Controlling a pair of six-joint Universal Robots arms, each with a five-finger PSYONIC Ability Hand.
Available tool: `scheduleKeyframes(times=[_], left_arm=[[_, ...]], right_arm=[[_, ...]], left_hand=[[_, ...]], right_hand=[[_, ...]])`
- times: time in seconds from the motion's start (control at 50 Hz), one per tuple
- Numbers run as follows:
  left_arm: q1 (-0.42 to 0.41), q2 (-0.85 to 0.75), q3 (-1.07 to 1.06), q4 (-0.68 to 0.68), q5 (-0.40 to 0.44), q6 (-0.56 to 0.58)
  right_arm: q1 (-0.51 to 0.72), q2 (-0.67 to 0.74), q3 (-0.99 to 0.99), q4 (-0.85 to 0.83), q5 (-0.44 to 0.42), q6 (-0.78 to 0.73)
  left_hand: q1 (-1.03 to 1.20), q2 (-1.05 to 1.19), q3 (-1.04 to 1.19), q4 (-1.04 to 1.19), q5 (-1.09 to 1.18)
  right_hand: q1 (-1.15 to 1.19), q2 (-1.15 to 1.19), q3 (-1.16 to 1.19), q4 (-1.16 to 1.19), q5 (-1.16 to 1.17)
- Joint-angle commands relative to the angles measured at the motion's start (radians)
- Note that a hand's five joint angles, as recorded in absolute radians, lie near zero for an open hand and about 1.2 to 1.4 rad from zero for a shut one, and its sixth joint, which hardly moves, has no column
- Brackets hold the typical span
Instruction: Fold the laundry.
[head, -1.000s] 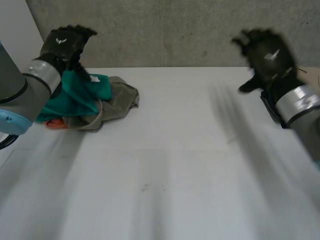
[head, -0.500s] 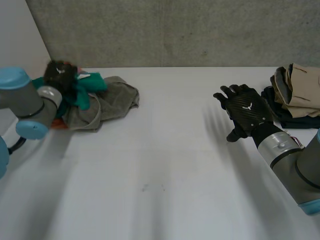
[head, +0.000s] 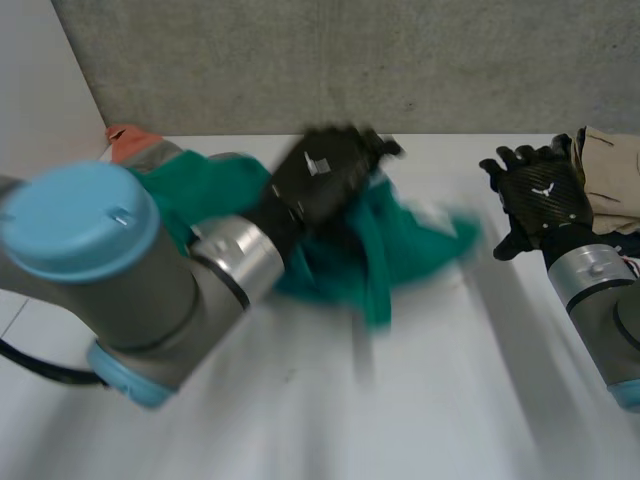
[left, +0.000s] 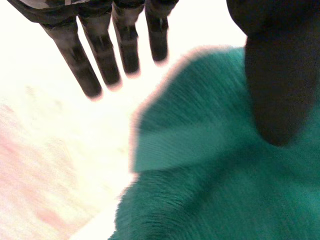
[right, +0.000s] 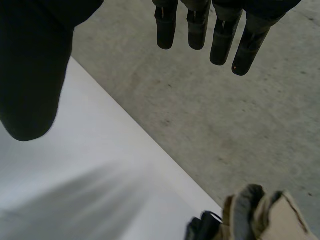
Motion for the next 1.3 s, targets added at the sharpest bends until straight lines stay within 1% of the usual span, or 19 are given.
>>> scheduleKeyframes(times=[0.02,0.1,0.14,0.22,0.32,0.42,0.5,0.6,0.78,0.84,0.86,0.88,0.92,0.98,1.0,1.12,1.16,1.24,1.3], left_arm=[[-0.017,-0.068,0.018,-0.158,0.012,-0.042],[0.048,-0.002,0.023,-0.159,0.003,-0.048],[0.109,0.03,0.014,-0.159,0.002,-0.047],[0.198,0.047,0.003,-0.167,0.0,-0.038],[0.293,0.036,-0.008,-0.166,0.002,-0.022],[0.429,-0.089,0.035,-0.144,0.017,0.108],[0.479,-0.183,0.124,-0.141,0.038,0.259],[0.499,-0.329,0.279,-0.133,0.101,0.38],[0.503,-0.522,0.523,-0.192,0.114,0.381],[0.5,-0.56,0.564,-0.213,0.11,0.386],[0.5,-0.565,0.567,-0.215,0.107,0.387],[0.499,-0.567,0.569,-0.212,0.1,0.387],[0.497,-0.565,0.569,-0.209,0.084,0.387],[0.485,-0.554,0.567,-0.205,0.038,0.389],[0.482,-0.548,0.566,-0.205,0.026,0.39],[0.453,-0.482,0.584,-0.166,-0.012,0.386],[0.444,-0.471,0.61,-0.124,-0.02,0.384],[0.411,-0.458,0.722,-0.008,-0.093,0.378],[0.388,-0.432,0.794,0.069,-0.166,0.363]], right_arm=[[-0.02,0.0,-0.014,0.004,0.014,0.005],[-0.018,-0.003,-0.016,0.025,0.013,0.004],[-0.017,-0.011,-0.019,0.055,0.009,0.004],[-0.012,-0.043,-0.048,0.205,-0.009,0.001],[0.017,-0.064,-0.109,0.496,-0.058,-0.006],[0.075,-0.109,-0.123,0.689,-0.129,-0.015],[0.123,-0.118,-0.088,0.742,-0.152,-0.036],[0.248,-0.109,-0.017,0.676,-0.139,-0.133],[0.362,-0.005,0.069,0.469,-0.097,-0.234],[0.382,0.035,0.064,0.435,-0.073,-0.239],[0.396,0.063,0.055,0.42,-0.058,-0.24],[0.397,0.075,0.049,0.412,-0.052,-0.24],[0.399,0.116,0.03,0.386,-0.035,-0.242],[0.393,0.143,0.003,0.36,-0.021,-0.242],[0.391,0.146,-0.017,0.346,-0.011,-0.239],[0.379,0.132,-0.129,0.273,0.049,-0.214],[0.351,0.129,-0.207,0.222,0.11,-0.194],[0.304,0.115,-0.386,0.162,0.215,-0.136],[0.279,0.114,-0.493,0.148,0.256,-0.083]], left_hand=[[-0.215,-0.31,-0.319,-0.312,-0.302],[-0.215,-0.31,-0.319,-0.312,-0.302],[-0.215,-0.31,-0.319,-0.312,-0.302],[-0.215,-0.31,-0.319,-0.312,-0.302],[-0.215,-0.31,-0.319,-0.312,-0.302],[-0.205,-0.301,-0.309,-0.302,-0.292],[-0.17,-0.266,-0.274,-0.267,-0.257],[-0.17,-0.266,-0.274,-0.267,-0.257],[-0.003,-0.099,-0.107,-0.1,-0.09],[0.272,0.177,0.168,0.175,0.186],[0.442,0.346,0.338,0.345,0.355],[0.798,0.703,0.694,0.701,0.711],[1.007,0.911,0.902,0.909,0.92],[1.007,0.911,0.903,0.91,0.92],[1.007,0.911,0.903,0.91,0.92],[1.007,0.911,0.903,0.91,0.92],[1.007,0.911,0.903,0.91,0.92],[1.007,0.911,0.903,0.91,0.92],[1.007,0.911,0.903,0.91,0.92]], right_hand=[[-0.026,-0.046,-0.041,-0.062,-0.054],[-0.026,-0.046,-0.041,-0.062,-0.054],[-0.026,-0.046,-0.041,-0.062,-0.054],[-0.026,-0.046,-0.041,-0.062,-0.054],[-0.026,-0.046,-0.041,-0.062,-0.054],[-0.026,-0.046,-0.041,-0.062,-0.054],[-0.026,-0.046,-0.041,-0.062,-0.054],[-0.026,-0.046,-0.041,-0.062,-0.054],[0.011,-0.009,-0.004,-0.026,-0.018],[0.093,0.073,0.078,0.057,0.064],[0.253,0.233,0.238,0.217,0.225],[0.348,0.328,0.332,0.311,0.319],[0.602,0.583,0.587,0.566,0.574],[1.119,1.099,1.104,1.083,1.09],[1.195,1.175,1.18,1.159,1.167],[1.196,1.176,1.181,1.16,1.168],[1.196,1.176,1.181,1.16,1.168],[1.196,1.176,1.181,1.16,1.168],[1.196,1.176,1.181,1.16,1.168]])
